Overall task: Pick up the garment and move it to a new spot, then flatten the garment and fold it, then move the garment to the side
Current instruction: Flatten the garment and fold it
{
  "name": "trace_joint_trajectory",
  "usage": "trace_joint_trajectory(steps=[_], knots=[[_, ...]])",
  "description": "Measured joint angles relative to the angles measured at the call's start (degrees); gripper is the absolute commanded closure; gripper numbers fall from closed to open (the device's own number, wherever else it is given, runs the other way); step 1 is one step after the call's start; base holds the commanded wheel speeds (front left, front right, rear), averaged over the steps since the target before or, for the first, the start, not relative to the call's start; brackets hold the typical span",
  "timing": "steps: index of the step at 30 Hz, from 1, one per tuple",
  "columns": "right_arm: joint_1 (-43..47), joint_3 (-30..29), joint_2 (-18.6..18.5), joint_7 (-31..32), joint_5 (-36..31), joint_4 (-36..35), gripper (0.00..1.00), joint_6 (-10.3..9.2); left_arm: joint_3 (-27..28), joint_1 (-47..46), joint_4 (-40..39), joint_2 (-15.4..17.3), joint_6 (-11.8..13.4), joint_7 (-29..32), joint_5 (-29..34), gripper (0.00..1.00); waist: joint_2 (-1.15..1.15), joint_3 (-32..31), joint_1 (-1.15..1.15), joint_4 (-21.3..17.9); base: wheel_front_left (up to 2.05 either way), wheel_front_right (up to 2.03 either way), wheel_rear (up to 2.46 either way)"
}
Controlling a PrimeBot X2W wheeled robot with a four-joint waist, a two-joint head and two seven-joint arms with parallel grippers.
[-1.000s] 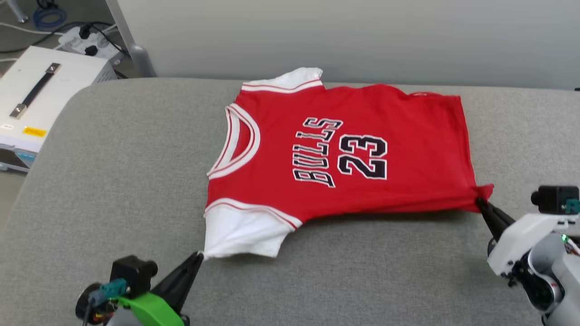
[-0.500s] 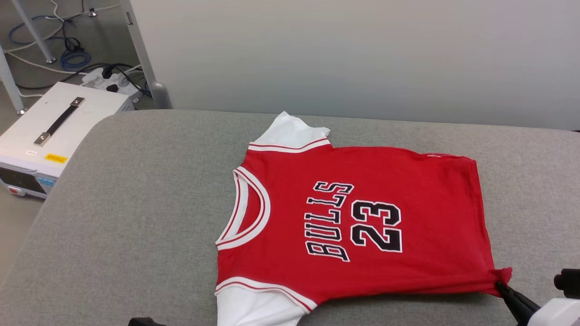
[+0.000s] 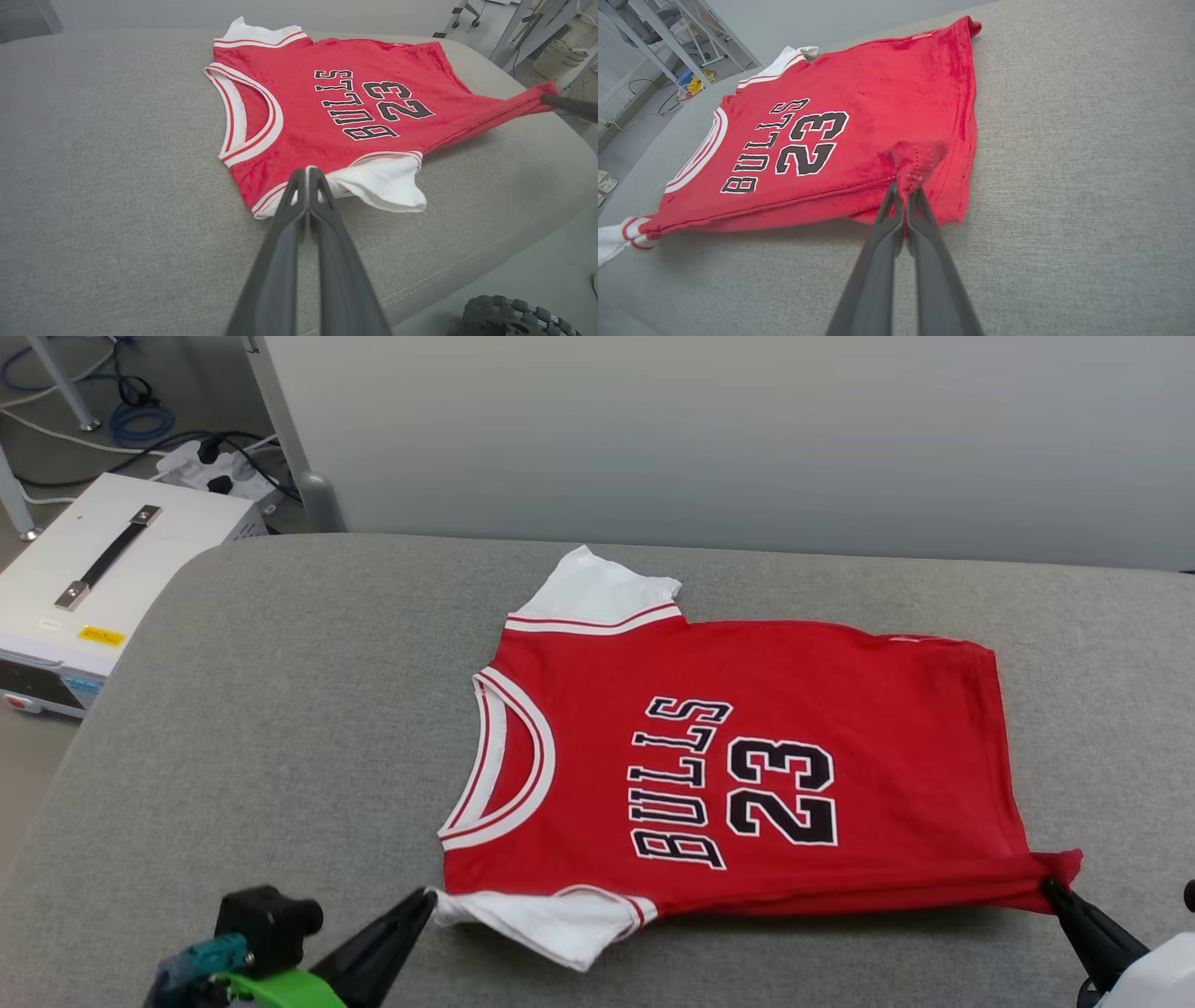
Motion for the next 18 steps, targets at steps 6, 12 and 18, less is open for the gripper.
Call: trace_joint_trajectory(steps=[6,12,18], knots=[[-0.7,-2.1,2.4,4.2,-3.2,-3.4,1.0,-0.01,1.7,-7.6,1.0,-0.8,-0.6,2.3,0.2,1.0,0.0,2.5,0.0,-1.4,0.0,0.0,0.0],[-5.7,-2.9,4.9,7.2,-5.7,-3.7,1.0,-0.01,2.0,-15.7,5.3,-1.2,-2.7,6.2,0.5,1.0,0.0,5.8,0.0,-3.2,0.0,0.0,0.0],[-11.6,-2.6,5.9,9.0,-7.9,-1.2,1.0,-0.01,2.0,-23.0,11.7,-2.1,-5.0,9.7,0.5,1.0,0.0,9.2,0.0,-4.8,0.0,0.0,0.0]])
